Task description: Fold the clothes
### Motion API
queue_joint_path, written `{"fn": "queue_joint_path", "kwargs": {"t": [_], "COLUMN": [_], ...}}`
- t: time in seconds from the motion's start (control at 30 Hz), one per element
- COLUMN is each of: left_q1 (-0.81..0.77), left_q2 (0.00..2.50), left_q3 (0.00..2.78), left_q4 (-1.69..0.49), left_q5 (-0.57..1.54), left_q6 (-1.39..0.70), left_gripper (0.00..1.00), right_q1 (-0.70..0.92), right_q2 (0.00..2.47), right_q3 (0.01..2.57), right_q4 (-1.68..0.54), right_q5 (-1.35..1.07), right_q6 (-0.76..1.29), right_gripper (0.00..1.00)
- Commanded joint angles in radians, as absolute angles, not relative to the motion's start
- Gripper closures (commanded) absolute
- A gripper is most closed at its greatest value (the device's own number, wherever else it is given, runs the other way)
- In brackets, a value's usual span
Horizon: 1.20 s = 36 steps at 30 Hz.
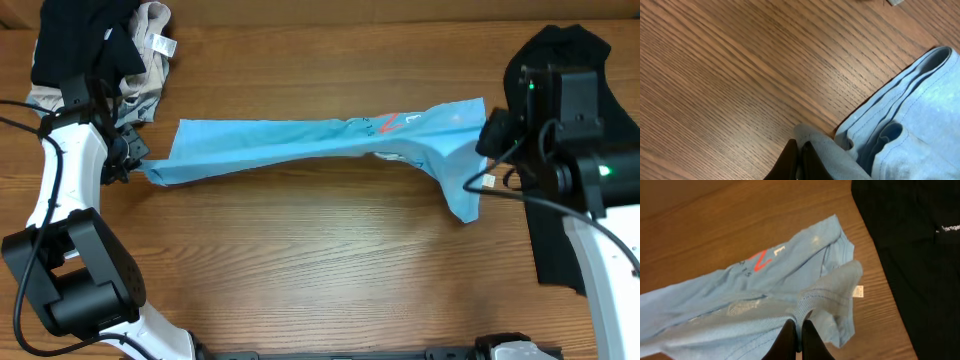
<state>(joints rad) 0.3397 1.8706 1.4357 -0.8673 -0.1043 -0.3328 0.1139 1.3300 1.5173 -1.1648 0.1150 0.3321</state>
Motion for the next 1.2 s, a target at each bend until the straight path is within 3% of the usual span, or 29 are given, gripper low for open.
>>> {"fn": "queue_joint_path", "kwargs": {"t": [0.0, 0.47, 0.87, 1.17], "left_q1": [0.358, 0.324, 0.123, 0.105], "left_q2": [1.885, 1.885, 1.925, 2.04], "left_q3": [1.456, 1.634, 1.655, 1.655], "left_q4": [-0.855, -0.941, -0.802, -0.759], "left_q5": [-0.164, -0.165, -0.322, -0.35], "left_q6": [-0.314, -0.297, -0.265, -0.265], "left_gripper": [0.96, 0.96, 0.96, 0.96], "right_q1": [0.104, 0.104, 0.104, 0.104], "right_q2": [1.418, 1.534, 1.538, 1.597], "right_q3": [1.544, 1.496, 1.491, 1.491], "right_q4": [-1.167, -1.217, -1.206, -1.127], "right_q5": [0.224, 0.223, 0.209, 0.224], "right_q6": [0.313, 0.316, 0.333, 0.313], "right_gripper": [0.96, 0.96, 0.96, 0.96]}}
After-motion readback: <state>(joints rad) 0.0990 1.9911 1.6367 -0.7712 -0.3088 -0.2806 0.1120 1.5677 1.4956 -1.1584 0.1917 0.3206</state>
